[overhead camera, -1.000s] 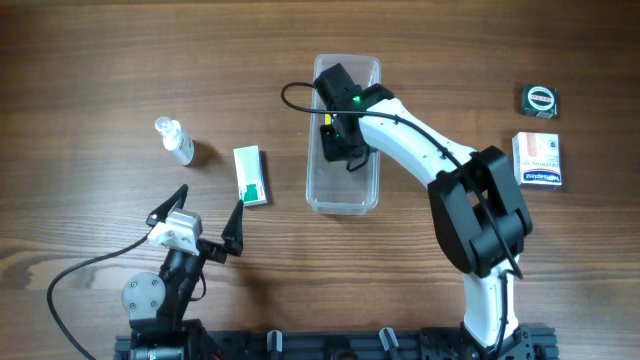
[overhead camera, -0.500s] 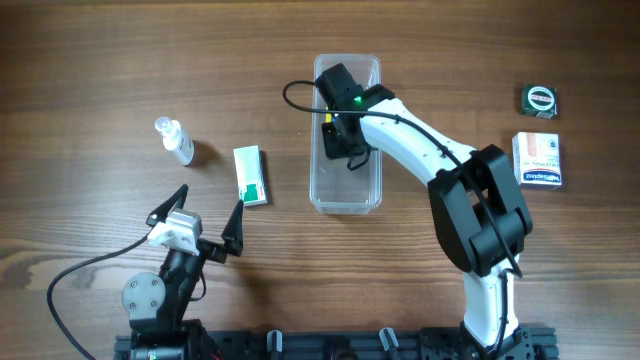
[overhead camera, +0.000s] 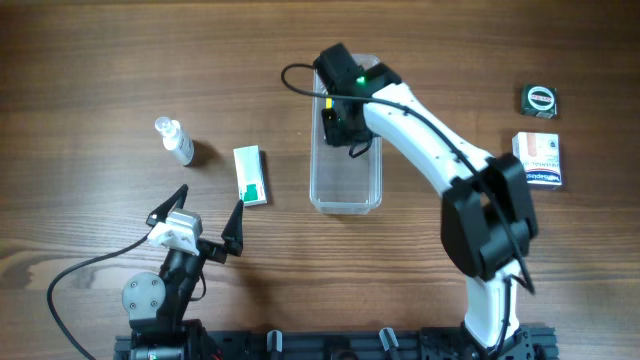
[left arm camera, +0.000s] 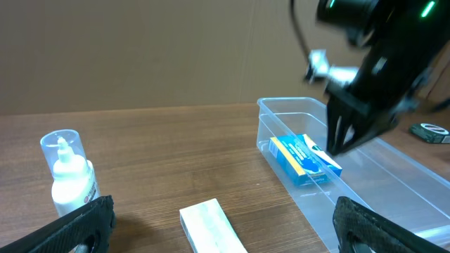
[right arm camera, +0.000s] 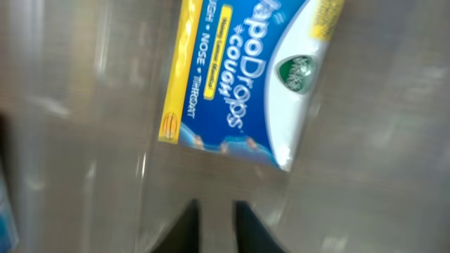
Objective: Pack container
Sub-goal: 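Move the right gripper to the white bandage box and grasp it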
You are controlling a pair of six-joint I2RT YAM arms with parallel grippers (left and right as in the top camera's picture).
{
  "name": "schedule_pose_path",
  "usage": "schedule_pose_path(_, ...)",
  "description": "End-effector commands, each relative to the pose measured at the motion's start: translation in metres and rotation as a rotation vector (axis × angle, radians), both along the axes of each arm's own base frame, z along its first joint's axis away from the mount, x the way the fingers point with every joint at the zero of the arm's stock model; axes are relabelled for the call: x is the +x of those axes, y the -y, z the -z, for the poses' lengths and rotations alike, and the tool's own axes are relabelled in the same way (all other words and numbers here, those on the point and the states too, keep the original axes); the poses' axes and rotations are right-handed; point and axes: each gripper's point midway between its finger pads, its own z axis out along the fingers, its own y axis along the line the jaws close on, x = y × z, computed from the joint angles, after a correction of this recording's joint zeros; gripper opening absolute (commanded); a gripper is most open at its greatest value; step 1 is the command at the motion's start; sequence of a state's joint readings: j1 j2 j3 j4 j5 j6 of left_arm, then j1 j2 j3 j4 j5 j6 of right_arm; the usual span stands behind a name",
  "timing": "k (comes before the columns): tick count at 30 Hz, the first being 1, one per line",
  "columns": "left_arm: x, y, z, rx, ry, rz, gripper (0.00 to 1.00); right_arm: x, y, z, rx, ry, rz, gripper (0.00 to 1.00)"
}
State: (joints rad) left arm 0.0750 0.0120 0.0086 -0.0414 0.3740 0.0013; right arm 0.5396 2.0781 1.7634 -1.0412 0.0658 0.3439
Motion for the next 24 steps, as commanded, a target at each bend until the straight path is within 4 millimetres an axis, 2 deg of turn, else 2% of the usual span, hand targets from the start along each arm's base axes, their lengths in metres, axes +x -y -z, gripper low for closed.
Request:
schedule_pose_path(1, 0.001, -0.002, 0.002, -0.009, -0.007, -0.013, 1.0, 0.007, 0.031, -0.097, 0.012, 0.182, 0.051, 0.44)
schedule_pose_path(2, 0.001, -0.002, 0.002, -0.009, -0.007, -0.013, 1.0, 0.003, 0.05, -0.111, -0.005, 0.192, 0.084, 0.6)
schedule_pose_path(3, 0.001, -0.002, 0.002, -0.009, -0.007, -0.013, 1.0, 0.0, 0.068, -0.12, -0.017, 0.195, 0.113, 0.7)
schedule_pose_path(4, 0.001, -0.002, 0.002, -0.009, -0.007, -0.013, 1.0, -0.002, 0.096, -0.131, -0.028, 0.192, 0.156, 0.79)
schedule_pose_path(5, 0.001, -0.002, 0.002, -0.009, -0.007, -0.013, 1.0, -0.005, 0.125, -0.137, -0.041, 0.183, 0.212, 0.84)
schedule_pose_path(7, 0.001, -0.002, 0.002, -0.009, -0.007, -0.013, 1.0, -0.009, 0.165, -0.142, -0.052, 0.154, 0.23, 0.92)
schedule_pose_path(8, 0.001, -0.002, 0.002, -0.009, -0.007, -0.013, 1.0, -0.013, 0.191, -0.14, -0.067, 0.123, 0.218, 0.99)
schedule_pose_path(11, 0.001, -0.002, 0.002, -0.009, -0.007, -0.013, 1.0, -0.023, 0.256, -0.126, -0.116, 0.04, 0.243, 1.0)
schedule_pose_path(13, 0.001, -0.002, 0.002, -0.009, -0.007, -0.013, 1.0, -0.031, 0.276, -0.114, -0.105, -0.002, 0.289, 1.0)
schedule_pose_path(15, 0.001, -0.002, 0.002, -0.009, -0.007, -0.013, 1.0, -0.04, 0.295, -0.092, -0.058, -0.05, 0.353, 1.0)
schedule_pose_path(17, 0.001, -0.002, 0.002, -0.009, -0.007, -0.013, 1.0, -0.043, 0.309, -0.078, -0.077, -0.059, 0.338, 1.0)
schedule_pose_path(24, 0.001, -0.002, 0.002, -0.009, -0.007, -0.013, 1.0, -0.041, 0.331, -0.036, -0.109, -0.041, 0.264, 1.0)
